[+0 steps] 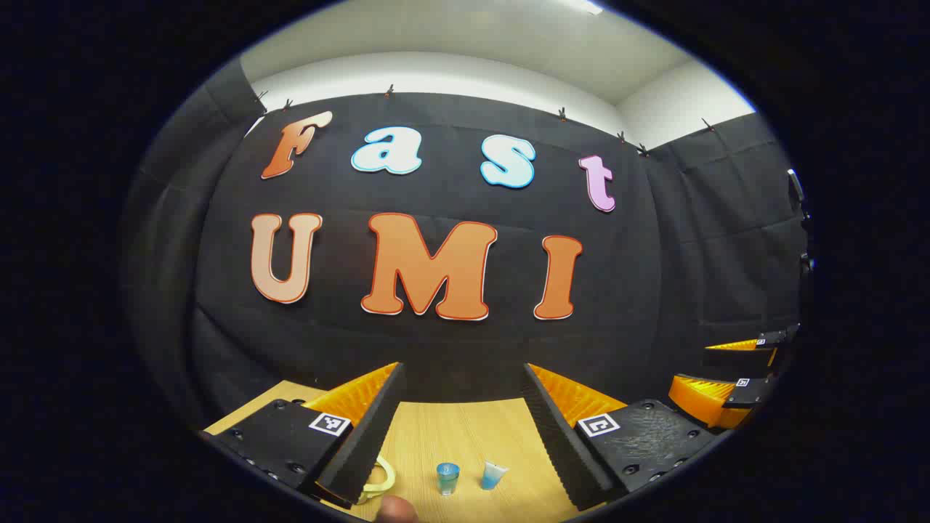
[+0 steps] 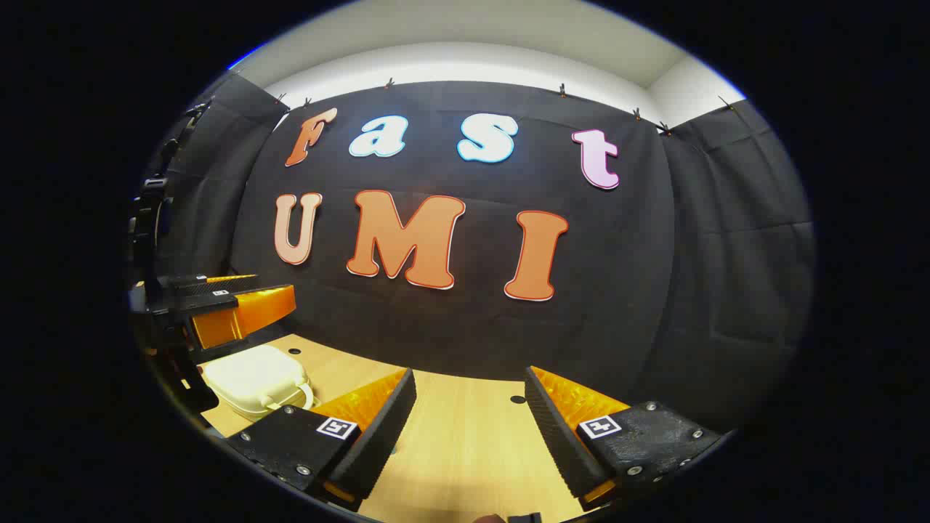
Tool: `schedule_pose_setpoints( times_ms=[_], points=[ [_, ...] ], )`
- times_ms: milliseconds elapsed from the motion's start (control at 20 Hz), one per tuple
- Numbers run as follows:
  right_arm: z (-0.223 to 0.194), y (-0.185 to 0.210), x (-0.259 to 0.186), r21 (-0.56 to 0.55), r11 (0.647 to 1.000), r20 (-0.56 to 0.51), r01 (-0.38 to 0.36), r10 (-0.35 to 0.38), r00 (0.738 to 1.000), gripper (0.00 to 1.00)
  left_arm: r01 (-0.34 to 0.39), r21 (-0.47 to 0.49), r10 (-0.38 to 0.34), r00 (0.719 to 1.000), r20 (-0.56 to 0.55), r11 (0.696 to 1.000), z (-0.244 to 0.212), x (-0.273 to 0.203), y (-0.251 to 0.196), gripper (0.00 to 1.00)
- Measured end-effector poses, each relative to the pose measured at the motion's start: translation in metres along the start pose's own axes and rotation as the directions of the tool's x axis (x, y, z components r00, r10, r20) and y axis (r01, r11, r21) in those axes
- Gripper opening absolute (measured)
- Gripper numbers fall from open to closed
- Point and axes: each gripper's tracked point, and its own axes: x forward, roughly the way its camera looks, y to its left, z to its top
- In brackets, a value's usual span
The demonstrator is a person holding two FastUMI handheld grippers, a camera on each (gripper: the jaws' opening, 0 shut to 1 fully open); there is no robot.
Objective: First open the suitcase, pack the skin care products into it, and then close the suitcase.
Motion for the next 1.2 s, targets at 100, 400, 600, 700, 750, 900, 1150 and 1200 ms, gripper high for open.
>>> schedule_pose_setpoints(
  times_ms=[100, 400, 600, 700, 750, 900, 1150, 1200],
  points=[
    [0.004, 0.02, 0.0, 0.023, 1.0, 0.013, -0.015, 0.015, 1.0, 0.95, -0.02, 0.03, 0.02, 1.0, 0.0, 0.999, 0.001, -0.003, 0.019, 0.96],
    [-0.002, 0.046, 0.021, 0.045, 0.995, 0.019, -0.084, 0.083, 0.996, 0.95, -0.108, 0.088, 0.106, 0.994, 0.027, 0.99, 0.0, -0.004, 0.047, 0.94],
    [0.003, 0.048, 0.046, 0.077, 0.987, 0.047, -0.139, 0.136, 0.99, 0.96, -0.14, 0.112, 0.137, 0.99, 0.042, 0.984, 0.004, 0.007, 0.041, 0.94],
    [0.004, 0.047, 0.061, 0.111, 0.981, 0.052, -0.16, 0.155, 0.987, 0.95, -0.162, 0.118, 0.158, 0.987, 0.04, 0.98, 0.004, 0.014, 0.038, 0.94],
    [0.004, 0.049, 0.067, 0.12, 0.977, 0.058, -0.177, 0.171, 0.984, 0.95, -0.175, 0.111, 0.17, 0.984, 0.052, 0.978, 0.004, 0.018, 0.038, 0.96],
    [-0.001, 0.043, 0.082, 0.105, 0.973, 0.056, -0.206, 0.201, 0.978, 0.96, -0.222, 0.109, 0.22, 0.975, 0.03, 0.969, -0.015, 0.029, 0.046, 0.94],
    [-0.025, 0.034, 0.105, 0.103, 0.958, 0.027, -0.266, 0.265, 0.964, 0.95, -0.262, 0.232, 0.28, 0.959, -0.047, 0.937, -0.058, 0.039, 0.06, 0.95],
    [-0.027, 0.034, 0.109, 0.097, 0.953, 0.029, -0.287, 0.286, 0.958, 0.95, -0.266, 0.271, 0.293, 0.954, -0.063, 0.925, -0.068, 0.042, 0.062, 0.96]
  ],
)
